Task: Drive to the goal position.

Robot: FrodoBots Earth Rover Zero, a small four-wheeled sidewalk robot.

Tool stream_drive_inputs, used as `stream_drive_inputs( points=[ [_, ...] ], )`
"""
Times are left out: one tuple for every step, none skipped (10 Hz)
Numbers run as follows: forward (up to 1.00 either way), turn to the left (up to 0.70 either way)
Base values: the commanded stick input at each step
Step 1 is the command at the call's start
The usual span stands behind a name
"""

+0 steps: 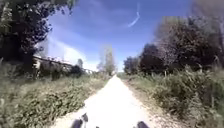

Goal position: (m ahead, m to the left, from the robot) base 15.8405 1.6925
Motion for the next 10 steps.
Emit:
stream_drive_inputs(
  points=[
    [0.7,0.0],
    [0.7,0.0],
    [0.7,0.0],
    [0.7,-0.21],
    [0.7,-0.35],
    [0.7,-0.35],
    [0.7,-0.29],
    [0.7,-0.13],
    [0.7,0.0],
    [0.7,0.0]
  ],
)
